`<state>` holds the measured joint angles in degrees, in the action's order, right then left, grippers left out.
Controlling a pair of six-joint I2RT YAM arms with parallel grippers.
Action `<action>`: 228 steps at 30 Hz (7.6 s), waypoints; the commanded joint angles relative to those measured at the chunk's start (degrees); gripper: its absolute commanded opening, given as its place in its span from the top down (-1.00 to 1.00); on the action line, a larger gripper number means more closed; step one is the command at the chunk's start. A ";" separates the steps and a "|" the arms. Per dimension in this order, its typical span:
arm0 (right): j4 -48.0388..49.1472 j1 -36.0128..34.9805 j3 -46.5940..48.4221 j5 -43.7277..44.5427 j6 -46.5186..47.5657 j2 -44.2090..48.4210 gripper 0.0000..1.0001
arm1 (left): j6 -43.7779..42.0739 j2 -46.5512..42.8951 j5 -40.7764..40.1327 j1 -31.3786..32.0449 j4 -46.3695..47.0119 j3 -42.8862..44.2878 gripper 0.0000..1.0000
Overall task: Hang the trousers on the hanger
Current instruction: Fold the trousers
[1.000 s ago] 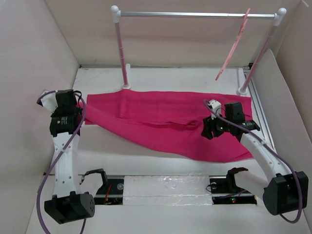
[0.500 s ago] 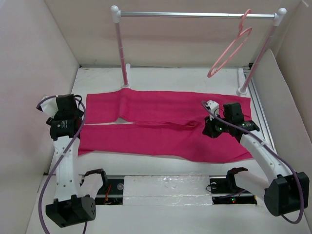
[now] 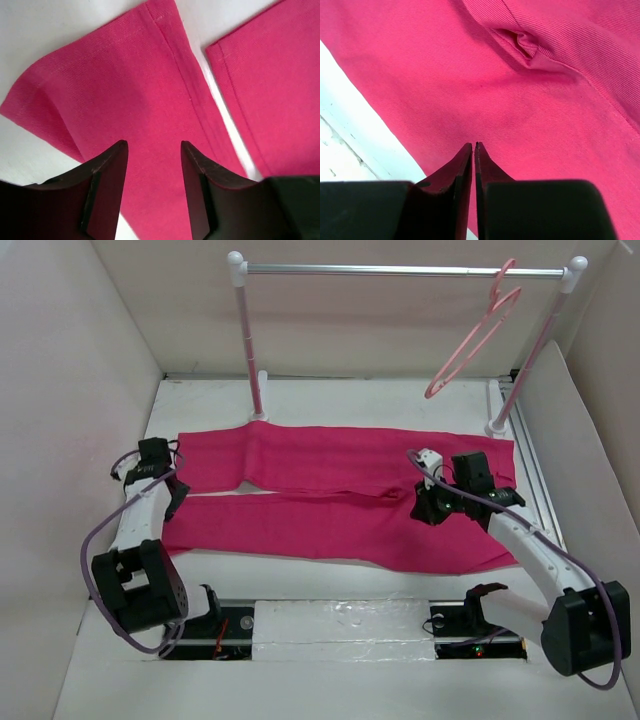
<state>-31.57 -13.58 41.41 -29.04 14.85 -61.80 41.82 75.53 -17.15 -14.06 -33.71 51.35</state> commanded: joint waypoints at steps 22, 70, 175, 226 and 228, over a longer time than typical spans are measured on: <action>12.14 -10.94 -1.86 11.36 -5.62 -15.26 -0.52 | -0.51 10.16 4.58 0.62 14.64 -6.88 1.00; 18.40 -1.71 9.21 8.56 -7.21 -32.87 -0.41 | 0.81 15.19 11.96 0.79 16.58 5.60 0.18; 3.81 57.62 -13.55 14.79 -28.47 -2.37 0.92 | -2.45 -16.82 21.72 7.21 18.51 7.27 1.00; -3.85 42.76 70.39 26.08 -12.57 -61.50 1.00 | -16.95 35.20 -20.21 8.35 8.93 42.05 1.00; -2.02 43.47 69.69 23.77 -12.83 -62.56 0.88 | -17.65 38.18 -19.33 8.35 8.23 44.26 1.00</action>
<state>-43.31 27.40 108.25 -4.40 2.42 -124.14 26.28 113.16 -30.39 -3.95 -26.13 90.26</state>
